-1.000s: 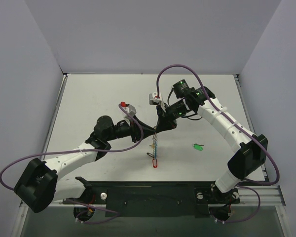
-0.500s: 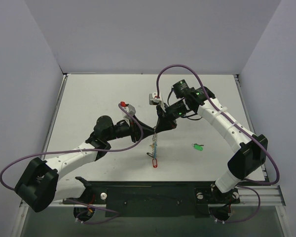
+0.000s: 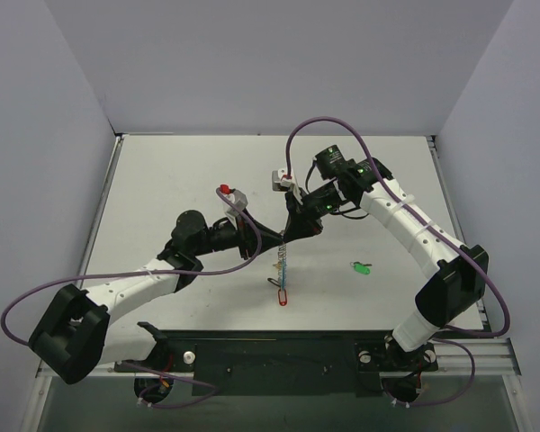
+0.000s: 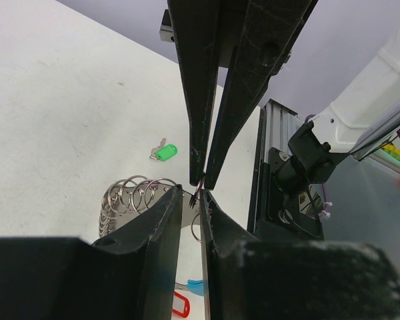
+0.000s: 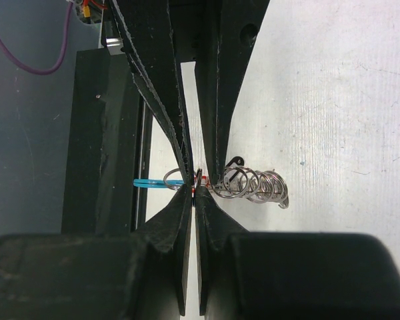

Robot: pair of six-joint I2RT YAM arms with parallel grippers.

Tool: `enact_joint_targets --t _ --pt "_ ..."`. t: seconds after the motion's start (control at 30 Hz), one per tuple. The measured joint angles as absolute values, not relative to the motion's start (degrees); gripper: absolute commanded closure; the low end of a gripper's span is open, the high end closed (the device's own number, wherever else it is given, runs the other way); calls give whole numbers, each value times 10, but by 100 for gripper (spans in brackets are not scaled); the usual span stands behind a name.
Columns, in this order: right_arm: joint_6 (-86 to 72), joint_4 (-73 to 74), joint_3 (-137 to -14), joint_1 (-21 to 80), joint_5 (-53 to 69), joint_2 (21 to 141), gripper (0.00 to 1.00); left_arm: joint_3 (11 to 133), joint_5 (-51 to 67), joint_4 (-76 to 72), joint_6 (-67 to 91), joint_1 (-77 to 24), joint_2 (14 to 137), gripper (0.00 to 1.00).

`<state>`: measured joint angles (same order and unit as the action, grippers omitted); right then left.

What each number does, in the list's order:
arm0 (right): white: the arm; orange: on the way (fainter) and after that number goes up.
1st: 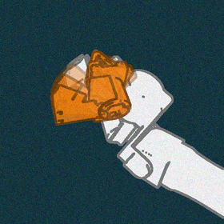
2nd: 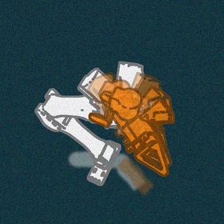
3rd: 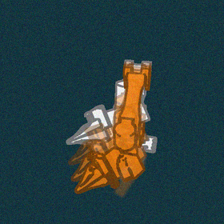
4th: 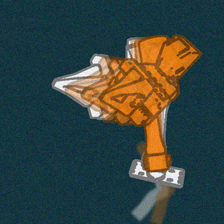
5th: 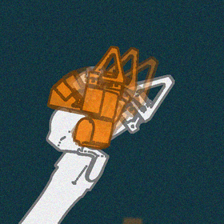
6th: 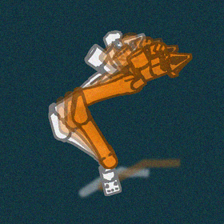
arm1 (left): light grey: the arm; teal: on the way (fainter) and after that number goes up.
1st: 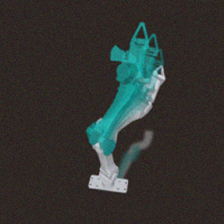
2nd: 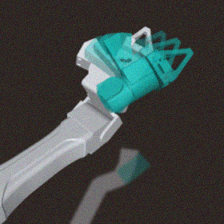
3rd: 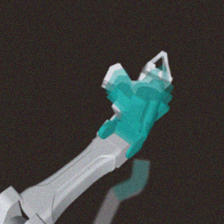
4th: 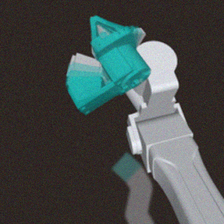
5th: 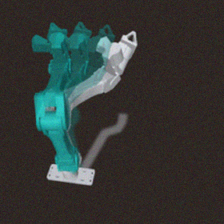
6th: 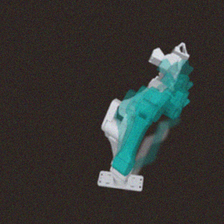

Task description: Put the keys on the keyring

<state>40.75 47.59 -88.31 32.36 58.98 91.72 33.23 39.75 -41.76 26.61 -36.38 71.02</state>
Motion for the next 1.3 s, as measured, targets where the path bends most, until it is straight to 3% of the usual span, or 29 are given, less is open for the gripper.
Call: enact_joint_targets --t 0.17,0.23,0.4,0.43,0.47,0.53,0.6,1.07,1.3 --pt "408 476 -883 324 590 917 100 332 402 -427 272 -363 715 82" --pt "408 476 -883 324 590 917 100 331 406 -434 277 -363 717 100" --pt "406 476 -883 323 590 917 99 326 412 -448 283 -363 719 100" --pt "406 476 -883 323 590 917 89 324 411 -452 283 -363 719 100" --pt "404 476 -883 323 590 917 69 321 408 -456 283 -363 719 100" --pt "396 476 -883 322 594 917 47 312 401 -460 280 -363 711 100" --pt "389 473 -883 313 607 917 40 297 394 -457 273 -363 694 100" --pt "396 467 -820 169 639 787 33 290 434 -375 149 -355 576 100" --pt "406 466 -766 110 592 782 33 310 455 -352 187 -304 590 100"
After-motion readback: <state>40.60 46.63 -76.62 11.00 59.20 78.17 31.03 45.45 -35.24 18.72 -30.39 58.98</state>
